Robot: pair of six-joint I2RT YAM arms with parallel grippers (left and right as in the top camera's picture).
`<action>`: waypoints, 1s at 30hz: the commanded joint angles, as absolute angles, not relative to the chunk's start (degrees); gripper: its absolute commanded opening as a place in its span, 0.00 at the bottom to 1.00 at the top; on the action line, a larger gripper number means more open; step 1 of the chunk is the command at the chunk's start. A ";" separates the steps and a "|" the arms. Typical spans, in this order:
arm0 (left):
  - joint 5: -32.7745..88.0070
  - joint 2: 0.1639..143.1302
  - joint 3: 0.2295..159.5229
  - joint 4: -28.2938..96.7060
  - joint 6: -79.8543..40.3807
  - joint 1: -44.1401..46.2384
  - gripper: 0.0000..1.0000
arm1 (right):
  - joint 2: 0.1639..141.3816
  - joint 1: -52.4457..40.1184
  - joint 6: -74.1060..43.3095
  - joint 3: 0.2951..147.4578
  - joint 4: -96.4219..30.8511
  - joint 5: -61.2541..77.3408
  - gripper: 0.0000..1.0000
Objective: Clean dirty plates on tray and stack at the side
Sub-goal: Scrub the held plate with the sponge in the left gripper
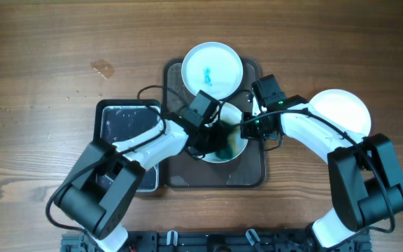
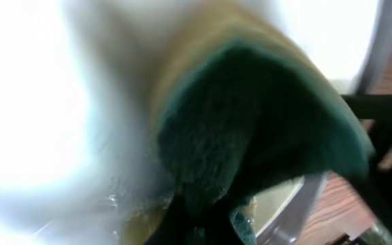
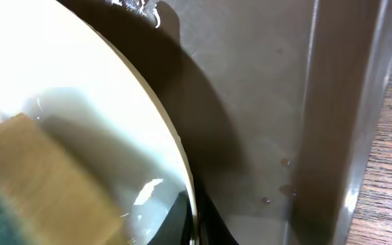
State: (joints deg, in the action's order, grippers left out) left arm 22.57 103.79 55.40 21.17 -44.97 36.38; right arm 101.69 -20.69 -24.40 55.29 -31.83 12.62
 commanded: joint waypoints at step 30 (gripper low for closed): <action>24.40 103.04 51.37 11.16 -43.88 36.86 0.04 | 104.42 -21.23 -20.91 54.26 -32.42 8.93 0.04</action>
State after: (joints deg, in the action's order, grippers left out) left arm 18.37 103.18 52.01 8.27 -47.22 36.99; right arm 101.69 -20.82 -22.24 55.33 -31.92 12.34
